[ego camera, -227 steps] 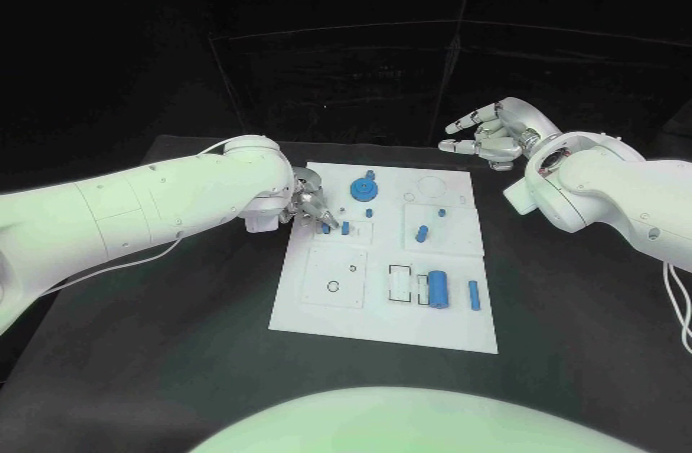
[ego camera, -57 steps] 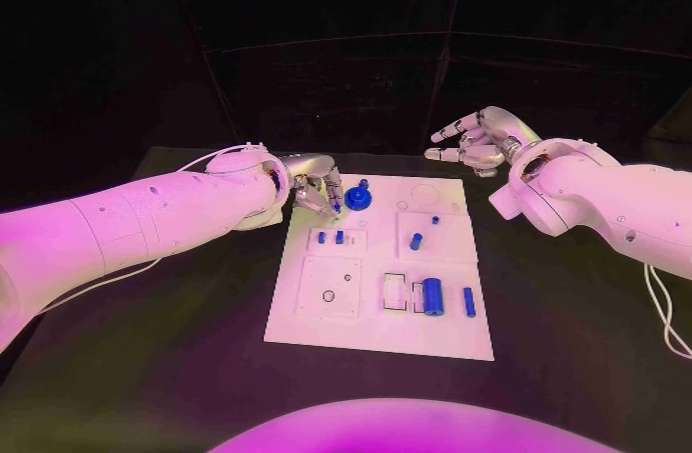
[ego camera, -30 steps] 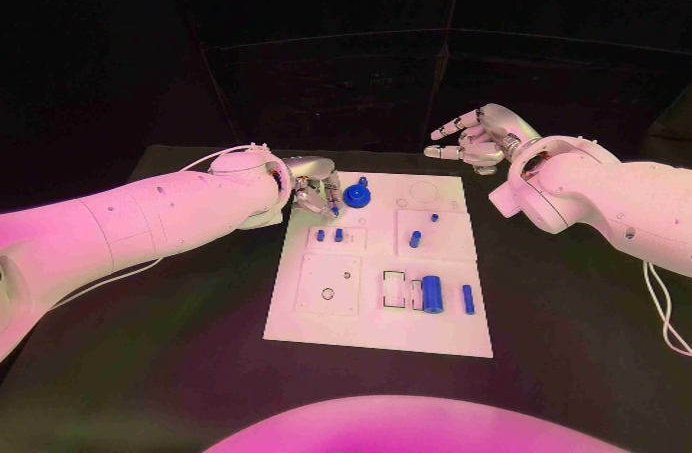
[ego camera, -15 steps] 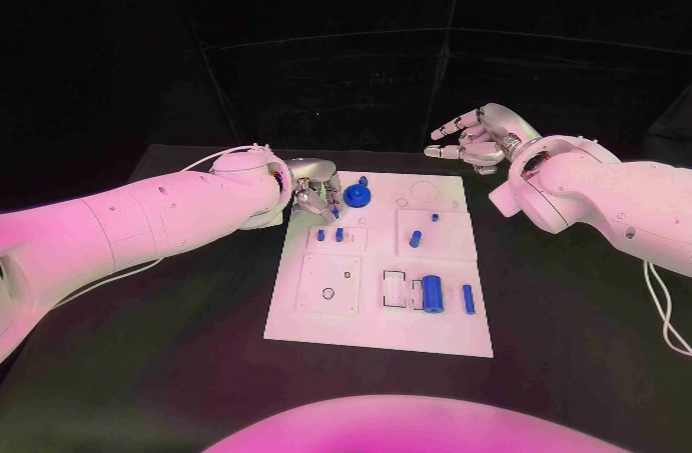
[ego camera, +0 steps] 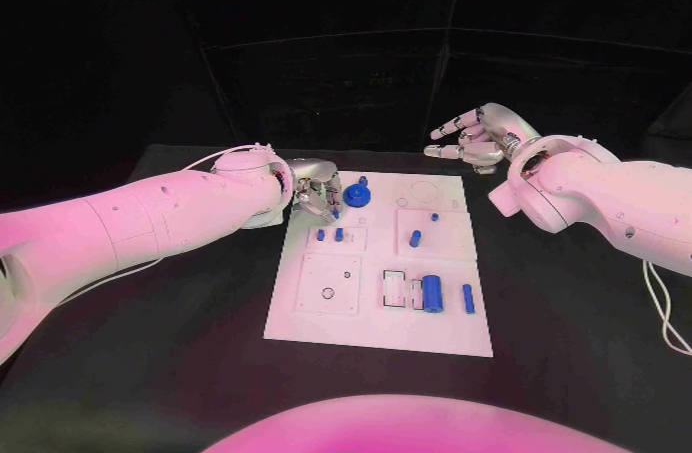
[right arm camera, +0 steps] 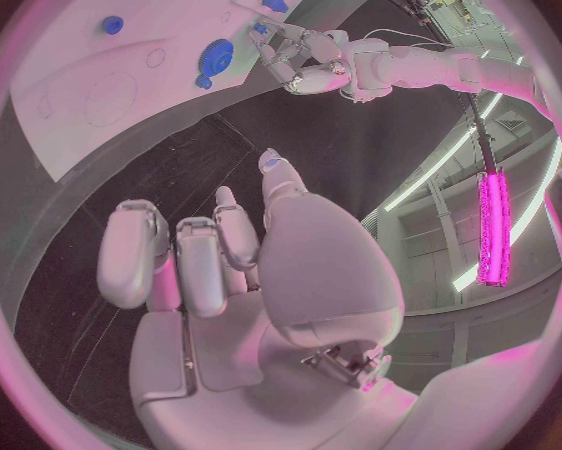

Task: Assemble the parts on the task board

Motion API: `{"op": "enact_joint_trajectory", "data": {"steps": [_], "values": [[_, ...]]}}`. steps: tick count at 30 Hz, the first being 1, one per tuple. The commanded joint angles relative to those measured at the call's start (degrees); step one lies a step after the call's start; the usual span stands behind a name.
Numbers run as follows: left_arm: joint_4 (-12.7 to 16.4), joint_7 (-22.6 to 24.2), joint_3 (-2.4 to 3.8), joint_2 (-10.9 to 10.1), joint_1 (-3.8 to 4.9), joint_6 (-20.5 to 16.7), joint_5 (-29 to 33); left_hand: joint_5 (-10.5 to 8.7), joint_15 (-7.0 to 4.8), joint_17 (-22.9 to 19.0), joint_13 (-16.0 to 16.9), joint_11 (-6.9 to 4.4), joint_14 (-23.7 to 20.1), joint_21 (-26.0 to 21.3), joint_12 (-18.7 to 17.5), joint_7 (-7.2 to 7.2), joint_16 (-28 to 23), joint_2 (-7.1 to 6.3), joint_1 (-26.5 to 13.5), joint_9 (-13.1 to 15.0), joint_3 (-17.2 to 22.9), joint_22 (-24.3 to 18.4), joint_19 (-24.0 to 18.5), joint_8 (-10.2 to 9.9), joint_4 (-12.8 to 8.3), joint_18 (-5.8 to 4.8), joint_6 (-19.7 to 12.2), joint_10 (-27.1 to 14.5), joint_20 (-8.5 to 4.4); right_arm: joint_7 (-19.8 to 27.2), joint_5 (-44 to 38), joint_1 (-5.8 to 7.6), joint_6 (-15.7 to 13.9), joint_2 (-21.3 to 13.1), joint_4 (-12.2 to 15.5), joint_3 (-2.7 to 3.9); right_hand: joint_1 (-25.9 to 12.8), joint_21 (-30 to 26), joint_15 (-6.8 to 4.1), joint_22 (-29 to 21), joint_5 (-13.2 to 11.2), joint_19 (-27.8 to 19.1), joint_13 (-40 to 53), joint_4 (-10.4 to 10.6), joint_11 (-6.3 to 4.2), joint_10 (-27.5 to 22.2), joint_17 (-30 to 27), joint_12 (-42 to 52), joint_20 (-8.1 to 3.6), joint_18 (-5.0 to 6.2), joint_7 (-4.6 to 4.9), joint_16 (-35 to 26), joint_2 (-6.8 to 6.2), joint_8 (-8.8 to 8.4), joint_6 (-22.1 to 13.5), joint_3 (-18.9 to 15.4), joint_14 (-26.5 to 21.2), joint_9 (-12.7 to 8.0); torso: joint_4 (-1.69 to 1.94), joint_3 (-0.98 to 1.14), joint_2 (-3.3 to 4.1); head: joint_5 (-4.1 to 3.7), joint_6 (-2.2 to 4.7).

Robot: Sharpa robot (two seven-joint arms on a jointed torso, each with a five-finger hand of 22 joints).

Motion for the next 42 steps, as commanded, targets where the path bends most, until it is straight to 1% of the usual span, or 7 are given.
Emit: {"op": "enact_joint_trajectory", "data": {"steps": [1,8,16,26,35,38,42], "values": [[-0.11,-0.02,-0.11,0.12,-0.1,1.01,-0.78,-0.15,-0.28,-0.1,-0.01,0.28,1.14,-0.04,-0.5,0.09,0.28,-0.21,-0.46,-0.22,0.33,-0.01,0.08,-0.38,-0.13,-1.07,-0.23,0.04,-0.06,0.48,0.08,0.1,0.25,0.04,0.06,0.03,-0.01,-0.19,-0.43,-0.03,0.26,0.09,-0.07,0.04,-0.19,-0.09,-0.01,-0.05,-0.32,1.07,-0.34,-0.17,0.37,0.39,0.16,-0.27,2.91,-0.09,-0.01,-0.01,0.0,-0.01,0.02],[-0.24,-0.05,-0.15,0.18,-0.15,0.58,-0.79,-0.16,0.05,-0.36,0.01,0.69,1.05,0.05,-1.46,0.66,0.32,-0.77,-0.9,-1.31,0.62,0.26,-0.08,-2.31,-0.18,-1.12,-2.8,-0.21,0.19,0.48,0.08,0.1,0.25,0.02,0.03,0.03,-0.01,-0.19,-0.43,-0.04,0.26,0.09,-0.08,0.05,-0.19,-0.09,-0.01,-0.05,-0.32,1.08,-0.34,-0.17,0.37,0.39,0.16,-0.27,2.91,-0.09,0.02,-0.01,-0.01,-0.08,-0.01],[-0.22,-0.51,-0.16,-0.06,-0.17,0.31,-0.79,-0.16,0.23,-0.55,-0.02,0.95,0.99,-0.04,-2.03,0.94,0.31,-1.03,-1.12,-1.66,0.72,0.27,-0.19,-2.77,-0.17,-1.1,-3.18,-0.6,0.33,-0.02,0.07,0.1,1.04,-0.01,-0.11,0.03,0.06,-0.52,-0.44,-0.65,0.29,-0.11,-1.72,0.05,-0.2,-1.19,-0.5,-1.61,-0.33,1.18,-0.35,-0.45,0.56,0.46,0.15,-0.32,2.81,-0.09,0.0,-0.01,0.03,-0.08,0.09],[0.18,-1.17,-0.16,-0.67,-0.18,-0.94,-0.24,-0.16,0.7,-1.24,-0.03,1.49,0.8,-0.28,-3.29,1.53,0.19,-2.49,-1.91,-2.86,0.5,0.29,-0.43,-4.97,-0.19,-1.05,-6.41,-1.61,0.76,-0.69,-0.45,0.11,2.07,-0.01,-0.53,0.03,1.68,-2.72,-0.98,-4.13,0.02,-1.14,-27.22,-0.11,-0.7,-15.81,-7.04,-28.18,-0.82,1.77,-0.86,-4.91,0.98,1.26,1.1,-0.24,1.39,-0.02,0.03,-0.05,-0.02,-0.11,0.23],[0.94,-0.98,-0.12,-2.53,-0.22,-3.81,2.01,-0.15,0.93,-2.47,-0.08,1.8,0.49,-1.27,-4.77,1.78,-0.26,-3.29,-2.05,-2.95,0.12,-0.35,-0.86,-6.05,-0.25,-0.82,-9.55,-3.81,1.01,-2.3,-9.69,0.1,6.63,-0.25,-0.85,0.02,5.84,-3.45,-0.78,-5.01,-2.06,-0.93,-41.11,-1.57,-0.34,-18.99,-8.86,-43.6,-0.68,1.85,-0.72,-6.47,0.9,1.99,4.72,1.93,1.51,0.02,0.04,-0.03,-0.02,-0.3,0.68],[1.82,0.42,-0.01,-4.23,-0.27,-6.26,5.33,-0.12,1.15,-2.87,0.02,2.13,0.35,-2.08,-4.74,2.15,-0.45,-2.95,-1.59,-2.75,0.42,-0.96,-1.19,-5.55,-0.37,-0.69,-8.9,-3.7,1.16,-1.98,-15.89,0.01,7.55,-0.48,-0.52,0.01,8.11,-3.26,-0.87,-4.63,-2.7,-0.58,-45.97,-2.79,-0.32,-17.73,-8.95,-47.7,-0.65,1.81,-0.87,-6.58,0.7,2.12,6.96,3.9,1.64,-0.01,-0.05,-0.05,-0.06,-0.44,1.08],[2.87,2.89,0.08,-6.42,-0.26,-9.54,14.78,-0.07,1.35,-4.52,0.36,2.36,-0.31,-4.65,-3.56,2.95,-1.23,-2.13,-0.41,-2.32,1.65,-2.93,-2.32,-4.05,-0.88,-0.19,-6.21,-1.54,1.37,-1.8,-22.99,-0.29,8.06,-1.0,0.12,-0.01,9.56,-3.04,-0.94,-4.26,-3.25,-0.31,-49.29,-3.8,-0.64,-16.42,-8.77,-50.15,-0.74,1.71,-1.28,-6.44,0.43,2.03,8.63,6.22,1.78,-0.12,0.07,0.04,-0.24,-0.74,1.49]]}}
